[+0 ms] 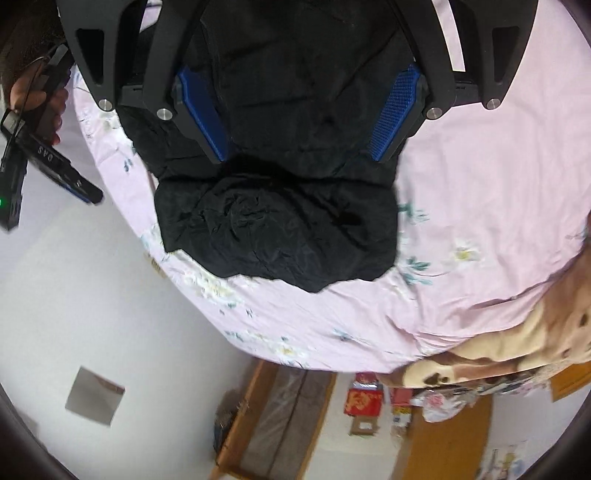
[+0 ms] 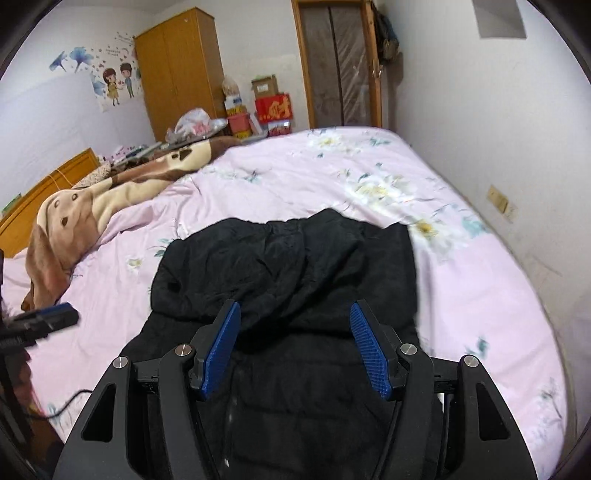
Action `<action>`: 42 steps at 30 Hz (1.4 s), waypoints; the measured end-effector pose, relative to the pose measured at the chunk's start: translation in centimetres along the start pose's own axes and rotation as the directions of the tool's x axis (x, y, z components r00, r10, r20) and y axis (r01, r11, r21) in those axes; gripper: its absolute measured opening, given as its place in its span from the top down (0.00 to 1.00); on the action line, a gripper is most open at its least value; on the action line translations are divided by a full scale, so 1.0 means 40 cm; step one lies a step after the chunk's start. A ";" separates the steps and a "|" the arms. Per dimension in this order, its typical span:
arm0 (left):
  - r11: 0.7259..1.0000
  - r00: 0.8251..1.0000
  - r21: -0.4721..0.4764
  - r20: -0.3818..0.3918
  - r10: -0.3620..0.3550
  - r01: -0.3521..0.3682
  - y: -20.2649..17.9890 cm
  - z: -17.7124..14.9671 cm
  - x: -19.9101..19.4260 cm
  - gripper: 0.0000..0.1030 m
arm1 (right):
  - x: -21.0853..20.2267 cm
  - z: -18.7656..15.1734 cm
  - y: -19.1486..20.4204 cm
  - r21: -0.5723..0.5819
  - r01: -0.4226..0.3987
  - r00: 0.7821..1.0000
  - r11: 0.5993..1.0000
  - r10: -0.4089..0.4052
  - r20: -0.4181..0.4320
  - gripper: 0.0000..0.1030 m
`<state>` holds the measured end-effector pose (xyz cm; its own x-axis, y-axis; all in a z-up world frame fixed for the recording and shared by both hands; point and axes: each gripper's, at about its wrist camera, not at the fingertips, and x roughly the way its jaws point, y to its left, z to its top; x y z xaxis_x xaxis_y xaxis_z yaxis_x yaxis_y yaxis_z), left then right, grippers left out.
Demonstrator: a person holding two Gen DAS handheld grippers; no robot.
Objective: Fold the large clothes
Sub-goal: 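Lift both open tools away from the folded jacket, then grasp the jacket hem edge with the left tool while the right tool grasps it too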
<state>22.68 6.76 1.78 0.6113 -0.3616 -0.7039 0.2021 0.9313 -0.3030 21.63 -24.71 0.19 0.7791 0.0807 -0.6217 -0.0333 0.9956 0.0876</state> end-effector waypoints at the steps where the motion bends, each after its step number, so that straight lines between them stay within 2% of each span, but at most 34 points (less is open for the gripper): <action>1: 1.000 1.000 -0.006 0.005 0.003 -0.003 0.015 -0.011 -0.035 0.23 | -0.035 -0.014 -0.006 0.001 0.001 1.000 1.000 -0.001 0.006 0.40; 5: 1.000 0.999 -0.003 0.020 0.028 -0.028 0.076 -0.057 -0.173 0.23 | -0.148 -0.065 -0.046 0.036 0.019 0.999 0.999 -0.020 0.033 0.40; 9: 0.987 0.988 0.053 0.022 0.153 -0.154 0.131 -0.114 -0.288 0.18 | -0.227 -0.116 -0.087 0.058 0.052 0.998 0.997 -0.054 0.041 0.39; 13: 0.988 0.988 0.012 -0.001 0.157 -0.157 0.175 -0.189 -0.311 0.18 | -0.258 -0.176 -0.105 0.051 0.083 0.996 0.995 -0.084 0.012 0.39; 19: 0.993 0.994 -0.064 -0.067 0.092 -0.096 0.193 -0.321 -0.230 0.18 | -0.249 -0.299 -0.126 0.038 0.149 0.988 0.988 -0.147 -0.057 0.39; 21: 0.994 0.993 -0.084 -0.100 0.057 -0.066 0.191 -0.361 -0.187 0.18 | -0.237 -0.343 -0.135 0.039 0.147 0.985 0.988 -0.143 -0.094 0.35; 23: 0.992 0.990 -0.105 -0.135 0.051 -0.065 0.187 -0.398 -0.139 0.18 | -0.219 -0.389 -0.144 0.037 0.160 0.981 0.986 -0.154 -0.120 0.31; 31: 0.987 0.979 -0.153 -0.205 0.017 -0.049 0.164 -0.453 -0.001 0.18 | -0.153 -0.495 -0.194 0.087 0.228 0.956 0.970 -0.206 -0.208 0.26; 36: 0.981 0.971 -0.183 -0.237 0.027 -0.071 0.170 -0.471 0.054 0.18 | -0.116 -0.525 -0.221 0.116 0.239 0.948 0.964 -0.206 -0.241 0.26; 40: 0.975 0.967 -0.207 -0.255 0.031 -0.086 0.175 -0.482 0.085 0.18 | -0.090 -0.529 -0.240 0.146 0.229 0.950 0.962 -0.189 -0.248 0.26; 42: 0.973 0.963 -0.208 -0.268 0.039 -0.098 0.177 -0.486 0.103 0.18 | -0.072 -0.533 -0.242 0.140 0.240 0.943 0.961 -0.196 -0.269 0.26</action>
<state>11.76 11.01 -15.77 0.3910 -0.3233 -0.8618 -0.0223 0.9327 -0.3600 6.36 -33.57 -15.48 0.5724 -0.1063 -0.8131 0.2422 0.9692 0.0438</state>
